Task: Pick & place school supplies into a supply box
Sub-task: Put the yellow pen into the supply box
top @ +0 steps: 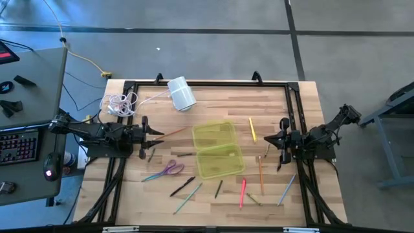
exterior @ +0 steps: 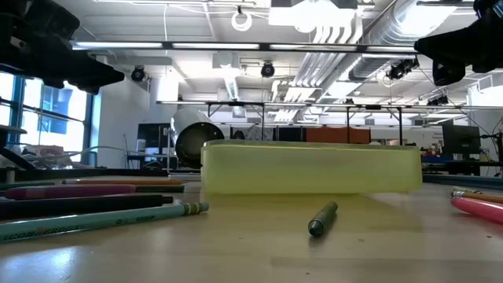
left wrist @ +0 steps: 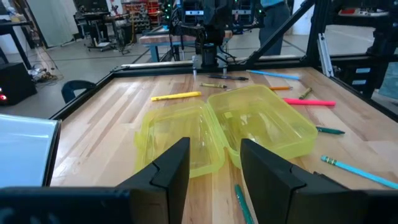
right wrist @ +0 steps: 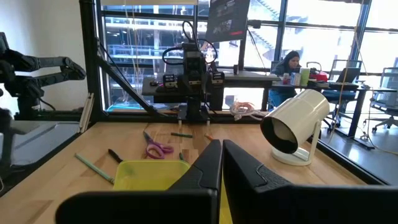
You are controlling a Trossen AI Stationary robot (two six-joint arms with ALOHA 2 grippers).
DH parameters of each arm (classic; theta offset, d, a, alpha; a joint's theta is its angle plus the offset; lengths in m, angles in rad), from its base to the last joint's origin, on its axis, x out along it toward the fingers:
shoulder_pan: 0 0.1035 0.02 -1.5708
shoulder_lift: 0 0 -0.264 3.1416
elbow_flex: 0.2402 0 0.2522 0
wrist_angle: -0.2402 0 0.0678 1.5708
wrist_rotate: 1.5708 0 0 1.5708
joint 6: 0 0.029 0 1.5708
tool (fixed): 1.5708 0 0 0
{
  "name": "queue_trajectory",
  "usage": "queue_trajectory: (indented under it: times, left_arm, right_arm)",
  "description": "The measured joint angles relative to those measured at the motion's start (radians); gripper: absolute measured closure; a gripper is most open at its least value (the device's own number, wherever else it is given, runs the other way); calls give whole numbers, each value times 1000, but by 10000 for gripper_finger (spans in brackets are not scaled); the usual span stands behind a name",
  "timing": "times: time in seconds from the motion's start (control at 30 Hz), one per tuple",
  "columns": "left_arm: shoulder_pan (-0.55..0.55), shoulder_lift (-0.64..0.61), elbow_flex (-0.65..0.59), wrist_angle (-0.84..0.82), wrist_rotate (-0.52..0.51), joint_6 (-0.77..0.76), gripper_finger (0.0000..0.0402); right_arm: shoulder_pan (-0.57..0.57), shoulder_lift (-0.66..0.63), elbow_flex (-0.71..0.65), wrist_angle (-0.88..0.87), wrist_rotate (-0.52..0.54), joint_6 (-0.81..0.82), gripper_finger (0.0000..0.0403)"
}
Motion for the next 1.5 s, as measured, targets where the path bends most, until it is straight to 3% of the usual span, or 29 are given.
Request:
queue_trajectory:
  times: [0.5,0.63,0.87,0.97,1.07,1.2,1.5]
  left_arm:
    - [0,0,0,27,9,-19,224]
    - [0,0,0,43,8,-147,224]
    - [0,0,0,189,-203,-210,224]
    - [0,0,1,237,-234,-222,224]
    - [0,0,1,270,-234,-267,224]
    - [0,6,1,258,-255,-328,225]
    - [0,167,1,263,-391,-376,225]
  right_arm:
    - [0,0,0,0,0,0,402]
    - [0,0,0,0,11,-155,402]
    - [0,0,0,25,19,-252,402]
    - [0,0,0,25,23,-244,402]
    - [0,0,0,29,90,-253,402]
    - [0,-1,1,129,171,-28,402]
    - [0,0,18,93,384,-94,402]
